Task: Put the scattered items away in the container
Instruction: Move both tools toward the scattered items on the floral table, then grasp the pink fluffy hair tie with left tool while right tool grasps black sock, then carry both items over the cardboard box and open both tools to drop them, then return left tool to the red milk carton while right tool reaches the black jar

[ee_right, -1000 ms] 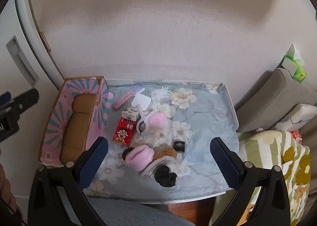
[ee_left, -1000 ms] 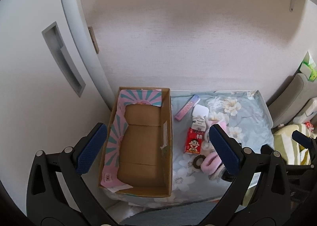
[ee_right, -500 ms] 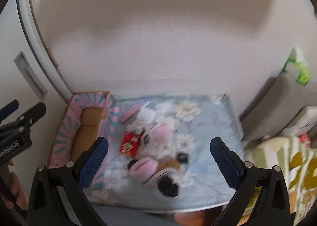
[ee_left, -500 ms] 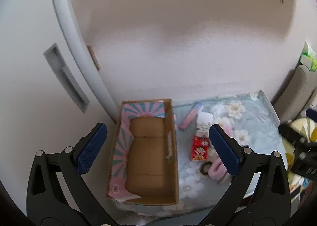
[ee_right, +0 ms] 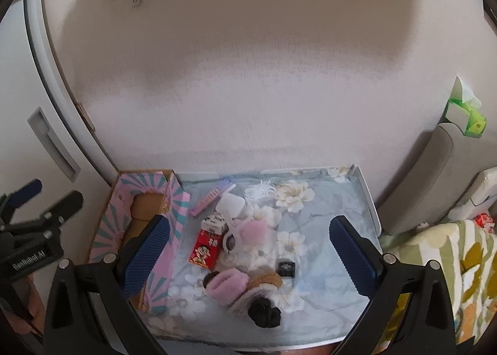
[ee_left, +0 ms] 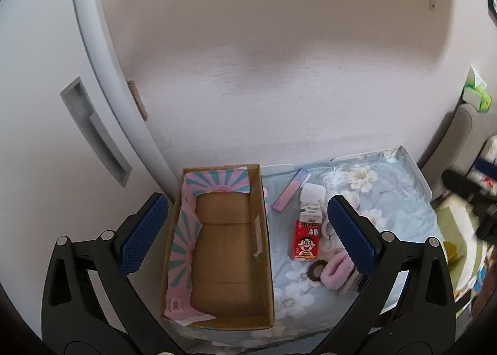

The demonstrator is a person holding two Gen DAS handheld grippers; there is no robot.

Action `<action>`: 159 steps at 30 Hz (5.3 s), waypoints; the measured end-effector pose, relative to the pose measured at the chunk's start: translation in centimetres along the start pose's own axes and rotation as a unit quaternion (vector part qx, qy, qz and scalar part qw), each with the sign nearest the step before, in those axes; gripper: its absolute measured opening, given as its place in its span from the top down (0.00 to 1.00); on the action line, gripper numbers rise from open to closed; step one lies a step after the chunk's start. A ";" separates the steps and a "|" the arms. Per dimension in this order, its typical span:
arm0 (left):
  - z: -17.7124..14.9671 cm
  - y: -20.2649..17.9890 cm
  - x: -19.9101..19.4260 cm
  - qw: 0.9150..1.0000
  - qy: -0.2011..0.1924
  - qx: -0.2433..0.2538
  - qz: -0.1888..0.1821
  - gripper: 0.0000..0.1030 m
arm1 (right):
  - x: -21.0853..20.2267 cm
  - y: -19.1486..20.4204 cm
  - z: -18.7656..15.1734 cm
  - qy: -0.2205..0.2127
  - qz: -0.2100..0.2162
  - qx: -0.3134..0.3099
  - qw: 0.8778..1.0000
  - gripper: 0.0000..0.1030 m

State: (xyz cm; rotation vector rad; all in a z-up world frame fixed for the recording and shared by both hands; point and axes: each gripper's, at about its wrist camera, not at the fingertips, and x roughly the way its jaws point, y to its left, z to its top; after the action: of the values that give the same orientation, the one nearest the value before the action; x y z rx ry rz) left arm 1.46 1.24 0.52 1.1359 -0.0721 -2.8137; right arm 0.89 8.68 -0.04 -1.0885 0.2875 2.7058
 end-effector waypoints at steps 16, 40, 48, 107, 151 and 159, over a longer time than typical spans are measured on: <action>-4.0 -4.2 5.9 0.989 0.081 0.037 -0.114 0.01 | 0.6 -5.3 -0.9 0.029 -0.015 -0.006 0.999 0.01; -14.6 -14.3 19.6 0.947 0.259 0.100 -0.162 0.01 | 13.5 -8.8 -15.7 0.232 0.119 -0.140 0.955 0.01; -15.8 -14.2 21.3 0.945 0.272 0.060 -0.172 0.01 | 16.6 -8.9 -18.2 0.244 0.147 -0.162 0.945 0.07; -2.2 1.4 3.9 0.996 0.045 -0.027 -0.076 0.78 | 9.3 -0.6 -0.6 0.087 0.191 -0.167 0.963 0.82; -12.1 9.1 9.3 0.983 0.133 -0.122 -0.034 0.01 | 27.0 17.5 0.4 0.154 0.239 -0.256 0.924 0.31; -11.7 10.8 7.5 0.979 0.132 -0.154 -0.017 0.01 | 21.8 17.0 1.0 0.119 0.247 -0.226 0.935 0.31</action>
State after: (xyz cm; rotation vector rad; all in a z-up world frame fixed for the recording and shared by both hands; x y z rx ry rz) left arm 5.12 -10.42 -12.15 1.4215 0.3931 -2.5524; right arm -19.65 -4.74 -12.88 -1.6741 -0.0450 3.1783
